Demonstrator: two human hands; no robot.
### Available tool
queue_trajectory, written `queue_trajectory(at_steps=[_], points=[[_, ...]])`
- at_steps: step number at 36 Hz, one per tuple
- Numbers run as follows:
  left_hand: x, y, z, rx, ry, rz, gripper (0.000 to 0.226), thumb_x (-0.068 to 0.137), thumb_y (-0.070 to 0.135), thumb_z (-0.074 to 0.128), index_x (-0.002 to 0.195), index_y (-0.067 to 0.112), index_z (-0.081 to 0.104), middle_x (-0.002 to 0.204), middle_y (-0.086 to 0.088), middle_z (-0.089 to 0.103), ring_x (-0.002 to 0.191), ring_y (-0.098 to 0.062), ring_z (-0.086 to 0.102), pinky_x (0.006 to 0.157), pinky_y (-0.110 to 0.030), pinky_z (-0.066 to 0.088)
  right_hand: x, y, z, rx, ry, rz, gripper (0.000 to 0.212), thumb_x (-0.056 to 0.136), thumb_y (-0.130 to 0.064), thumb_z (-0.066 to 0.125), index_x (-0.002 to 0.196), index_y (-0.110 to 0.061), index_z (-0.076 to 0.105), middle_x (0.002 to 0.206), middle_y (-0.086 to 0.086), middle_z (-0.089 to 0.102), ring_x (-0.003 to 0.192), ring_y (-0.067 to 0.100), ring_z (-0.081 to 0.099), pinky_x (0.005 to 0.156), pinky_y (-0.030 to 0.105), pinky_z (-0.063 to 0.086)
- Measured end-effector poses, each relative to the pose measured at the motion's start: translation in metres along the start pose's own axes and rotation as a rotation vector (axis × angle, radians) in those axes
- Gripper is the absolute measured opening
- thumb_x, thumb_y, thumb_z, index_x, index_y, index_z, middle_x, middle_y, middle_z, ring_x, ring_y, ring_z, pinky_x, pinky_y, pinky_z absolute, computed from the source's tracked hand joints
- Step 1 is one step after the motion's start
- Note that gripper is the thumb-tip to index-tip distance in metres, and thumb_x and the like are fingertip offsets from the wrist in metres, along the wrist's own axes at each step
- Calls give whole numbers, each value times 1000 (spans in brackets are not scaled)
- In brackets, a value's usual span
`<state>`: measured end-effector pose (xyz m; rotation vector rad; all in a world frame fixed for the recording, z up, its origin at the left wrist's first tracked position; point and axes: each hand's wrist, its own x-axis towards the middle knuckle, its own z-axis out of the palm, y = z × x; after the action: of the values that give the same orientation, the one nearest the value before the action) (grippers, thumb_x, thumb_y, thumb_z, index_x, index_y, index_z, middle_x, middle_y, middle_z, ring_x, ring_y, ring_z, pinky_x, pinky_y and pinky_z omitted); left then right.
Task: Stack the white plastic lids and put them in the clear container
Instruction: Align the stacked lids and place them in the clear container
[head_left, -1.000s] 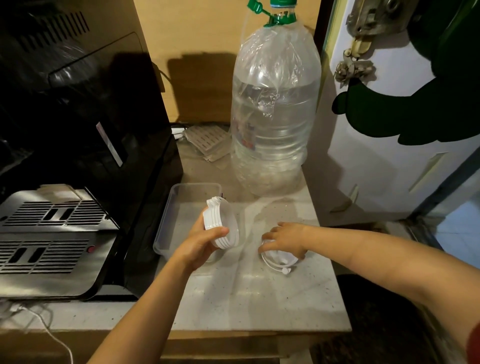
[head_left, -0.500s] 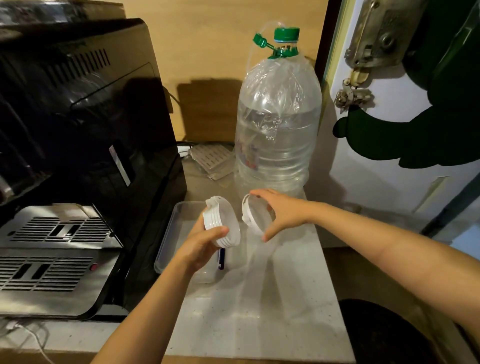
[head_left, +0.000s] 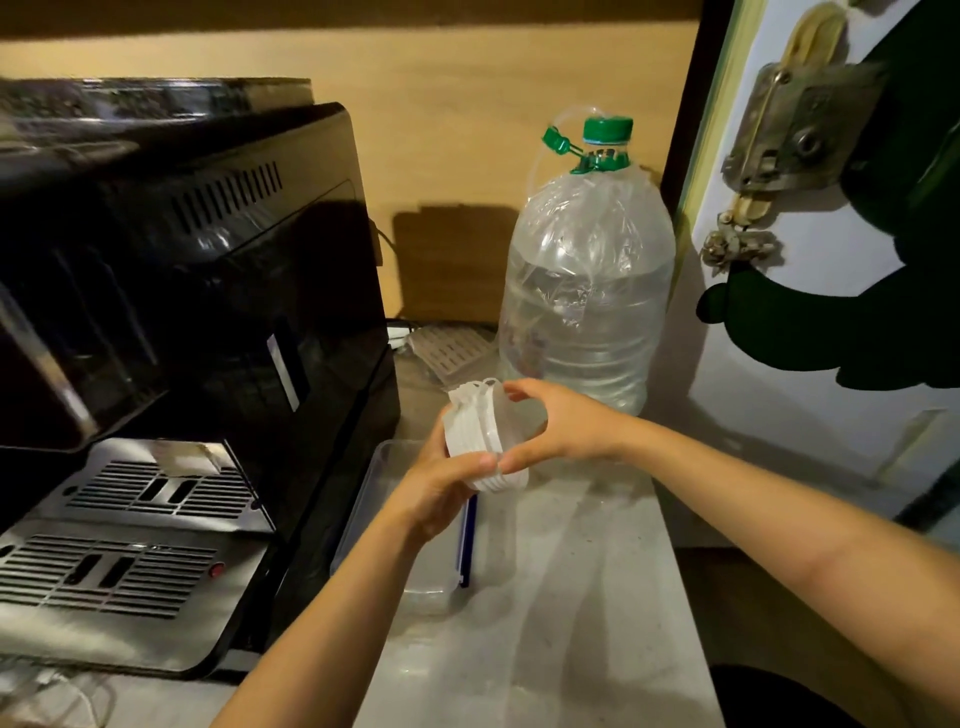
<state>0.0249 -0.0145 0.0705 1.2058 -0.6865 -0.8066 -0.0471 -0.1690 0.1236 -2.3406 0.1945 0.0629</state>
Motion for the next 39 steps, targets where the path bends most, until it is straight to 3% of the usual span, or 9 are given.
queue_trajectory(at_steps=[3, 8, 14, 18, 23, 33, 39], points=[[3, 0, -3, 18, 1, 3, 102, 46, 23, 75, 137, 17, 29, 127, -15, 50, 114, -27, 54, 92, -44, 49, 2, -2, -1, -26, 19, -2, 99, 62, -45, 78, 142, -18, 26, 148, 1, 34, 129, 12, 36, 93, 19, 30], [8, 1, -6, 21, -4, 6, 98, 49, 24, 73, 136, 17, 29, 124, -14, 51, 109, -25, 56, 83, -36, 54, 5, -5, -1, -12, 21, -18, 97, 60, -44, 79, 139, -19, 30, 143, -1, 39, 107, 6, 45, 87, 22, 37], [14, 6, -5, 40, -18, -8, 124, 35, 46, 88, 138, 14, 27, 136, -21, 45, 122, -37, 48, 95, -48, 46, 11, -3, -4, -45, 44, -28, 91, 60, -48, 77, 136, -23, 35, 136, -5, 45, 104, 4, 45, 75, 12, 36], [19, 6, -9, 44, -20, -15, 125, 35, 46, 88, 139, 15, 26, 137, -22, 43, 123, -37, 47, 98, -52, 45, 16, -1, -6, -45, 48, -21, 88, 60, -51, 76, 134, -23, 37, 134, -6, 48, 106, 4, 44, 82, 18, 36], [24, 8, -10, 113, -40, 20, 120, 34, 51, 86, 135, 21, 28, 125, -9, 49, 115, -25, 53, 81, -33, 54, 22, 1, -8, -42, 66, -7, 84, 60, -54, 74, 130, -22, 42, 126, -7, 52, 103, 4, 47, 72, 11, 35], [33, 11, -12, 138, -60, 44, 121, 37, 53, 85, 136, 22, 24, 132, -11, 44, 121, -28, 48, 89, -36, 53, 32, 3, -13, -38, 52, -3, 84, 56, -56, 74, 127, -21, 44, 113, -14, 49, 102, 6, 49, 69, 10, 37], [38, 7, -16, 127, -72, 33, 116, 40, 49, 86, 136, 24, 25, 134, -14, 42, 121, -30, 48, 87, -36, 53, 36, 4, -14, 7, 18, 9, 80, 60, -50, 76, 126, -20, 42, 109, -14, 47, 86, -6, 49, 54, 8, 45]])
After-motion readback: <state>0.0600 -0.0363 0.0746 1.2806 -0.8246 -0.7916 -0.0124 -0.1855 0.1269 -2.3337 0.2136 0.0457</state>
